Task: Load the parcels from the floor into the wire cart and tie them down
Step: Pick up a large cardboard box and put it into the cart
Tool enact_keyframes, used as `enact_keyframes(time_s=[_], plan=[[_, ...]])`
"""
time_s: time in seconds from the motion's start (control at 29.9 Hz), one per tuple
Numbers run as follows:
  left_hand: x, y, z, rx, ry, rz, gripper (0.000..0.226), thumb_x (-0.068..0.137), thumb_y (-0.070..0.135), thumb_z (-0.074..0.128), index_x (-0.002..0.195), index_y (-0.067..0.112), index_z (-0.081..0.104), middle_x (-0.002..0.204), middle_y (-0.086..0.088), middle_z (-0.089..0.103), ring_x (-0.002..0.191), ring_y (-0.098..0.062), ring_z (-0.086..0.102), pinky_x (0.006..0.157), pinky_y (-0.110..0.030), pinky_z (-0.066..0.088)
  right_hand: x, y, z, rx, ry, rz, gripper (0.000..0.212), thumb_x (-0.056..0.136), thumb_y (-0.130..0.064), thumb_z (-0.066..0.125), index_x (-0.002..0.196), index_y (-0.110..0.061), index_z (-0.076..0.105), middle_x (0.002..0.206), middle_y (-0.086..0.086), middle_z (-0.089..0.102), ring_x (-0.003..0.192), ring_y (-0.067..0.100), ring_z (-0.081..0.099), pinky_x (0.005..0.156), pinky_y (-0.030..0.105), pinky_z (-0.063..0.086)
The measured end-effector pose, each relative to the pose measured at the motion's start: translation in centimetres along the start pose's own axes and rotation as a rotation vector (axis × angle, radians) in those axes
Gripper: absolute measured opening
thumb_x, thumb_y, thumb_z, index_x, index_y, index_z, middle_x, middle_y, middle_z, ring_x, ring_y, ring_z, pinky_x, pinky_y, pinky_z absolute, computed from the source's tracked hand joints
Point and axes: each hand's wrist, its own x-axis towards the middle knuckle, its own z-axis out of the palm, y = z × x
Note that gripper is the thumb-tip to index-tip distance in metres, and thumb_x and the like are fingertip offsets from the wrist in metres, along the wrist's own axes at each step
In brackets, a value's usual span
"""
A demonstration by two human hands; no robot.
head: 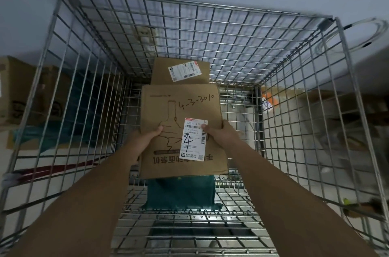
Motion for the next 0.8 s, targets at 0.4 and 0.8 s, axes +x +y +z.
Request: enact_keyframes(time_s=[0.4,0.8], plan=[[1.0,-0.8,0.4,-0.07,0.046,-0.051,0.071,0.065,0.064,0.087,0.12,0.026,0.066,0.111,-0.007,0.075,0.1,-0.031,0.072,0.097,-0.055,0.056,1.1,0.6,0.8,-0.017,0.014,0.036,0.08,0.079,-0.06,0.08,0.141,-0.021,0.047,0.129,0.001,0.067,0.121,0.028,0.062,0.105,0.054,0.05],[-0.1,-0.8,1.0,0.183,0.227,0.086,0.087,0.078,0.058,0.083,0.144,0.014,0.046,0.131,-0.01,0.059,0.116,-0.033,0.061,0.102,-0.055,0.051,-0.2,-0.6,1.0,-0.176,0.056,0.023,0.085,0.085,-0.045,0.081,0.148,-0.01,0.035,0.14,0.01,0.059,0.127,0.034,0.058,0.103,0.049,0.051]])
